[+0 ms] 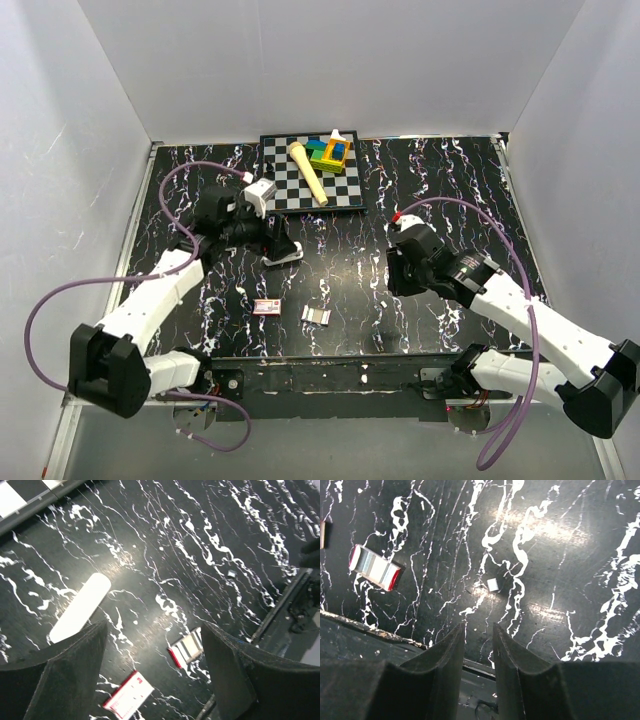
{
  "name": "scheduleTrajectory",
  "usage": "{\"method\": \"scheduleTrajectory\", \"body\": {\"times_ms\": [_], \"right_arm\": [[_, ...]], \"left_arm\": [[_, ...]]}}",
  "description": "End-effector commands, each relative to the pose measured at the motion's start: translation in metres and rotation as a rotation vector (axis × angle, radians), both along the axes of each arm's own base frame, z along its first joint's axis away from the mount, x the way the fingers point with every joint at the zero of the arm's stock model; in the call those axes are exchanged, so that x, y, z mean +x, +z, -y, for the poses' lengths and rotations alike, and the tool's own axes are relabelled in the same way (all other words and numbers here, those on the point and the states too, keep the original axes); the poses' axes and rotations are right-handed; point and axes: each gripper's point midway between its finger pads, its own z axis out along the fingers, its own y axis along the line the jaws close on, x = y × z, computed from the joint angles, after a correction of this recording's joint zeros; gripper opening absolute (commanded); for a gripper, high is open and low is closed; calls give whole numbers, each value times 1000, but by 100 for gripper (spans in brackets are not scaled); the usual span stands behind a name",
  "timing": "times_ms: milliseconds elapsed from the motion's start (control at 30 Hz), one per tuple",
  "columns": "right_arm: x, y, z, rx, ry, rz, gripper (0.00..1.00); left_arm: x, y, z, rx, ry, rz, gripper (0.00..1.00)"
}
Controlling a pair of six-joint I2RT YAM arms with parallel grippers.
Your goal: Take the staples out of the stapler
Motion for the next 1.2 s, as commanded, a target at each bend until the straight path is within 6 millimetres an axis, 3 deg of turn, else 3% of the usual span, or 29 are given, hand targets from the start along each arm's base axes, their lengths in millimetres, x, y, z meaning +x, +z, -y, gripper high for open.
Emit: {"method": "scheduleTrajectory", "body": {"times_ms": [0,267,567,833,1167], "right_arm": [[-6,1,-25,97,92,-9,37],[-22,-7,-42,156,168,-24,38],[-45,-15,-49,199,233,-49,39],[-59,-18,-43,215,251,-51,40],[-62,-17,-42,226,260,-51,40]], "left_arm": [[21,-6,4,128,-50,77,74],[37,-44,17,304,-142,100,73],[69,-71,9,540,-151,205,73],[73,-91,11,582,-210,198,72],[78,-111,10,620,-211,169,66]]}}
